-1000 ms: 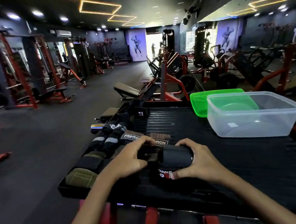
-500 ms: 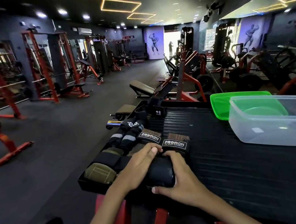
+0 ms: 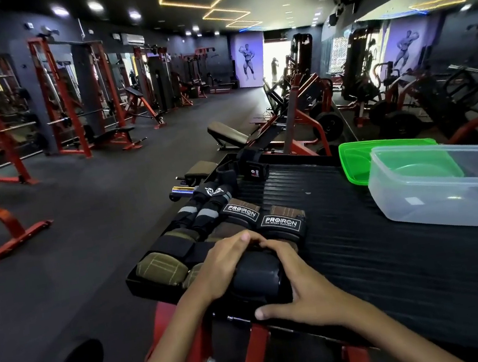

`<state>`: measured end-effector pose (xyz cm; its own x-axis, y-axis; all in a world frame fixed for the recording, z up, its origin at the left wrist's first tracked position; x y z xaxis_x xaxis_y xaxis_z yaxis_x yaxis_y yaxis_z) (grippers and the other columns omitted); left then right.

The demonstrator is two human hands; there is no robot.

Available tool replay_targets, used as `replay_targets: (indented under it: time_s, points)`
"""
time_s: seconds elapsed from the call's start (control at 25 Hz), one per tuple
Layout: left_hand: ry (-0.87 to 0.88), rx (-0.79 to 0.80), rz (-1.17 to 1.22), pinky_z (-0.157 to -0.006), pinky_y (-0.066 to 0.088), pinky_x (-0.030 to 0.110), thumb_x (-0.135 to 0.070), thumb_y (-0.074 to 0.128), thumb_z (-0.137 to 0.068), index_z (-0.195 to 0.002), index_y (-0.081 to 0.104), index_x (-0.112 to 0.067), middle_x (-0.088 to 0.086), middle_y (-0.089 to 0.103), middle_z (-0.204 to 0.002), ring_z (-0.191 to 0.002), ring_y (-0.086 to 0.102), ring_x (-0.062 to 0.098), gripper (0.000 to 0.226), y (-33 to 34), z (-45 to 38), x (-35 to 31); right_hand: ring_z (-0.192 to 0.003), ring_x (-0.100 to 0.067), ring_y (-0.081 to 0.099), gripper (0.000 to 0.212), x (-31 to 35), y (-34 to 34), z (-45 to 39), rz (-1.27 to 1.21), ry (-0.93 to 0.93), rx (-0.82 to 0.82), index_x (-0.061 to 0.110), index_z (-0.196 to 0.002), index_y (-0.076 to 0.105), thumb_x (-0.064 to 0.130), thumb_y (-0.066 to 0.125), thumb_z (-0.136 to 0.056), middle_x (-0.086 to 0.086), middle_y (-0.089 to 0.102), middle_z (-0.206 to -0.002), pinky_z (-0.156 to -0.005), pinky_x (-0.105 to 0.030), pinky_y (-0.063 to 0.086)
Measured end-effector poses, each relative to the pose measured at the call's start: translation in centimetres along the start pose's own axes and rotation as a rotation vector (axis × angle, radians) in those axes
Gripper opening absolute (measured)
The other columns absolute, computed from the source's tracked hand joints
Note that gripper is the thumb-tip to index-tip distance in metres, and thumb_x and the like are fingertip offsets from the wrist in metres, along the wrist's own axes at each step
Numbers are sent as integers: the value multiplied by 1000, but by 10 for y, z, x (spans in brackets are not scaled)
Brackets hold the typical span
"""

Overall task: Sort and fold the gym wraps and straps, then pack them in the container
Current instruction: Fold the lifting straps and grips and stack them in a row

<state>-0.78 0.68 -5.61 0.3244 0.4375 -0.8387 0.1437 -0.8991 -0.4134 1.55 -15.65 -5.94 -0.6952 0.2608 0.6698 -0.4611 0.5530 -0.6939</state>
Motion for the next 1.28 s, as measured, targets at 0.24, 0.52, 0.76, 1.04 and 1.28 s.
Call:
replay_targets:
  time_s: [0.24,0.52,0.76,1.04,1.28]
  points:
    - [-45,26,36,-98,42,26,-62,27,-85,-97,68,-21,-3,69,-102,-103,61,9,59,-10,-6,-9,-126,1,41,69,1,-18,-3,-189,27,-10,35,-128,36,55,67,-69,16,46,-132,-106,-20,33]
    - [-39,19,-184,-80,48,21,-36,59,-89,-96,61,-22,-2,67,-95,-86,62,6,16,-30,-66,-17,-102,-10,56,26,-33,-81,-55,-55,200,-119,24,-107,53,39,62,-87,3,57,-112,-91,-26,44]
    - [-61,41,-450,-74,44,15,-30,62,-88,-109,57,-16,-5,60,-97,-77,53,0,26,-41,-131,0,-84,-8,54,21,-71,-113,-111,38,317,-166,18,-97,55,29,68,-84,1,57,-100,-74,-17,43]
    - [-45,-188,-828,-108,26,28,-39,60,-84,-134,37,-12,5,40,-139,-132,37,22,61,-58,-200,59,-97,-16,52,32,-111,-108,-209,206,328,-168,11,-106,53,27,69,-82,-7,53,-111,-78,-23,38]
    - [-342,-72,-1055,-112,22,41,-34,60,-83,-129,44,-17,15,20,-152,-139,22,33,52,-82,-241,113,-82,-20,60,50,-163,-74,-276,-73,604,-267,16,-113,38,19,71,-76,-10,55,-113,-61,-29,53]
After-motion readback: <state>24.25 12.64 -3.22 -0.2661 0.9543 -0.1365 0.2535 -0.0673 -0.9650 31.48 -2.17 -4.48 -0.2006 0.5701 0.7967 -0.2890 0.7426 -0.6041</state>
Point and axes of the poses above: each hand's wrist, its own z-axis away from the middle knuckle, its own y-axis out of the palm, x = y × z, the point moved 2 cm from there along -z, towards the middle knuckle
